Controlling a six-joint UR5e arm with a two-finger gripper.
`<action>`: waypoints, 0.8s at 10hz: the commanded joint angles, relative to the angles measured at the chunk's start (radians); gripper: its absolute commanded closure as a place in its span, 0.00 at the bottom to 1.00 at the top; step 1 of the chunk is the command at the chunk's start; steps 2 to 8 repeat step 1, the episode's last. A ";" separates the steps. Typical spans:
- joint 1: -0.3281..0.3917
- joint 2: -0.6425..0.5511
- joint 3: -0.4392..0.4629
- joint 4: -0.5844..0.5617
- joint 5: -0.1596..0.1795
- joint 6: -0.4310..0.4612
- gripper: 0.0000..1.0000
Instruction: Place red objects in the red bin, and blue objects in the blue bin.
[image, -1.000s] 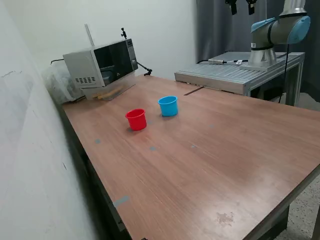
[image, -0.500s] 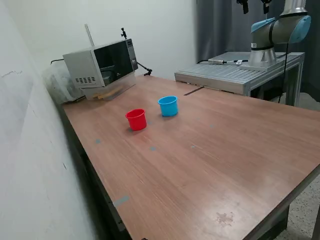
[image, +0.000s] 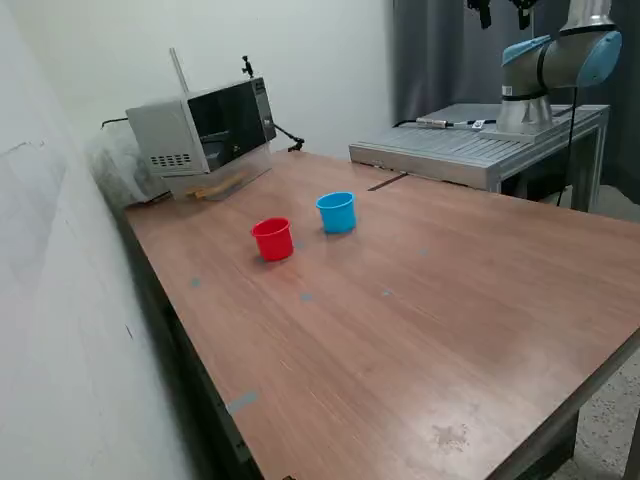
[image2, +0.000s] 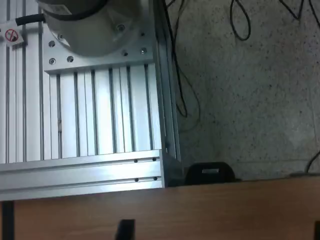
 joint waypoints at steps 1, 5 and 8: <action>-0.001 0.000 0.001 0.000 0.001 0.000 0.00; -0.001 0.000 0.001 0.000 0.001 0.000 0.00; -0.001 0.000 0.001 0.000 0.001 0.000 0.00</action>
